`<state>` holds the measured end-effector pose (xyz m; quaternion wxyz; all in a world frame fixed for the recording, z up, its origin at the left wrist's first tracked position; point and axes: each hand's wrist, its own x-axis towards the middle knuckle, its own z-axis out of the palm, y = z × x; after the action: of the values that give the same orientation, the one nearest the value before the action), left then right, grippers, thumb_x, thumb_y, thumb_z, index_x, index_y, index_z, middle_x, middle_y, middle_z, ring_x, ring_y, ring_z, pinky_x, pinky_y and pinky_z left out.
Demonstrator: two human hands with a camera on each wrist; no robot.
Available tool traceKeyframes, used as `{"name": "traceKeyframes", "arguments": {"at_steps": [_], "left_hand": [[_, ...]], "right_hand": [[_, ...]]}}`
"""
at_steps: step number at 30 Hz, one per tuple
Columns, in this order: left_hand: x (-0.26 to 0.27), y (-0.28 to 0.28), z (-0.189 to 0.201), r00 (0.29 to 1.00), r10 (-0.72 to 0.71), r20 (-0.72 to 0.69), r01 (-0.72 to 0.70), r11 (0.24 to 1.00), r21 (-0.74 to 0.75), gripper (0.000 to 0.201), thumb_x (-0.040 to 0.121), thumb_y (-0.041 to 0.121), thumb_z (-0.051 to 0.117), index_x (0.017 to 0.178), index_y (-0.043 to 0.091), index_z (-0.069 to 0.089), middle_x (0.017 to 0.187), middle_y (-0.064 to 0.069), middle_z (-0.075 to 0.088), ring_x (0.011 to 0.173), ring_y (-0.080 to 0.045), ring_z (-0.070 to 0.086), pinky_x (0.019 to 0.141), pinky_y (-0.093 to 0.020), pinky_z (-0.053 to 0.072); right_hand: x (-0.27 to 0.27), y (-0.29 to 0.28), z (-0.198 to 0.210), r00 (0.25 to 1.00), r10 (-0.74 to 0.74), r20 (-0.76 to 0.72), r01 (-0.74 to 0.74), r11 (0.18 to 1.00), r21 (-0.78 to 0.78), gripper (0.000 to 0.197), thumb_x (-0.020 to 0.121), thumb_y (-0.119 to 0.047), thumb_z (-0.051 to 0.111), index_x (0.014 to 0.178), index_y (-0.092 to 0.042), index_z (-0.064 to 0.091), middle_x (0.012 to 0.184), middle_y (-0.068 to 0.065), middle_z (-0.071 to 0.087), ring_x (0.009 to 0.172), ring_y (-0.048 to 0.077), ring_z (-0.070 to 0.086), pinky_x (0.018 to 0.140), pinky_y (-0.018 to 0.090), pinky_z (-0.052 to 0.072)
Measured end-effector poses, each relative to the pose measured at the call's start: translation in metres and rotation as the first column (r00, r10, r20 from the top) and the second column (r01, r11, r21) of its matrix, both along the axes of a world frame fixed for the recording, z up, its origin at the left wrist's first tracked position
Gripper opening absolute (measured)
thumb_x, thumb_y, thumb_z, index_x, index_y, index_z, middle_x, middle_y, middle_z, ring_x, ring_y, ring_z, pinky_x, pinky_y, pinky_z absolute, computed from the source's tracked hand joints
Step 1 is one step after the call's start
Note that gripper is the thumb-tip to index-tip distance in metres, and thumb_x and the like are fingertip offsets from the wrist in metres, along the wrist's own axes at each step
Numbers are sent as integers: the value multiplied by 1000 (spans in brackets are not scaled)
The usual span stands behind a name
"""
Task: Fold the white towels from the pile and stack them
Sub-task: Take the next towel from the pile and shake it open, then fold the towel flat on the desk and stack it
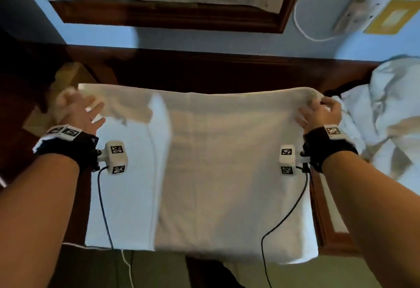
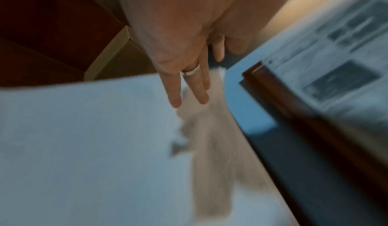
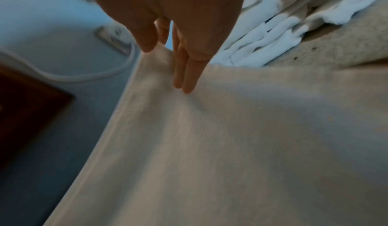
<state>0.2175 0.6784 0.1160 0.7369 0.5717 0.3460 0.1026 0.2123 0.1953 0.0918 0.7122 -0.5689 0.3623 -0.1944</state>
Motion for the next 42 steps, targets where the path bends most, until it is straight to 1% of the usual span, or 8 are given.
{"name": "traceKeyframes", "arguments": {"at_steps": [3,5,8,10,12,22,31,42], "left_hand": [[-7,-3,-75,922,-248,-296,342,882,324,59,99,47,50,153,28,34,146,-2,48,132,-31,51,97,-35,50],[-32,-11,-124,748,-361,-557,646,588,487,62,99,39,58,155,27,34,153,-9,43,139,-32,43,108,-38,41],[-90,-12,-185,298,-343,-891,955,94,283,76,92,65,51,155,48,13,168,4,3,154,-27,6,121,-55,16],[-115,-7,-205,176,-272,-946,981,-24,190,83,86,80,38,150,57,-9,164,10,-23,153,-28,-11,118,-63,8],[-118,-6,-211,185,-249,-951,974,-80,210,87,78,88,26,146,59,-19,161,11,-32,152,-30,-16,117,-65,10],[36,2,-226,330,-307,-893,904,-169,392,89,83,78,46,156,45,7,167,6,-11,153,-31,-4,121,-58,10],[-128,-20,-222,261,-250,-932,954,-78,288,78,83,84,16,150,56,-15,161,7,-33,151,-29,-22,115,-71,1],[5,-12,-228,317,-273,-908,928,-109,356,84,85,80,43,150,58,-5,166,8,-17,153,-29,-9,114,-70,10]], "right_hand": [[-15,5,-73,890,263,-373,-398,849,-349,47,86,-29,65,131,-21,53,116,12,65,95,24,60,80,35,46],[-51,12,-122,628,354,-693,-753,500,-427,46,97,-27,59,141,-18,50,141,16,54,116,27,56,96,32,42],[-122,24,-171,233,259,-937,-972,35,-232,65,100,-50,40,157,-29,16,166,9,2,151,30,8,121,48,15],[-154,26,-183,99,206,-973,-995,-6,-103,70,98,-64,22,152,-41,-16,160,0,-32,150,31,-20,120,56,1],[-164,25,-186,78,208,-975,-997,-2,-80,72,94,-70,14,148,-45,-27,152,-5,-44,146,32,-30,119,61,-1],[-36,16,-200,209,192,-959,-978,35,-207,72,95,-68,26,155,-40,-4,163,0,-24,149,34,-19,118,62,-1],[-153,43,-185,100,207,-973,-994,74,-86,73,92,-73,10,149,-43,-25,154,-5,-42,145,28,-32,118,63,-3],[-17,30,-201,166,229,-959,-985,80,-152,76,93,-71,26,153,-43,-11,161,-3,-29,148,31,-25,115,67,-5]]}}
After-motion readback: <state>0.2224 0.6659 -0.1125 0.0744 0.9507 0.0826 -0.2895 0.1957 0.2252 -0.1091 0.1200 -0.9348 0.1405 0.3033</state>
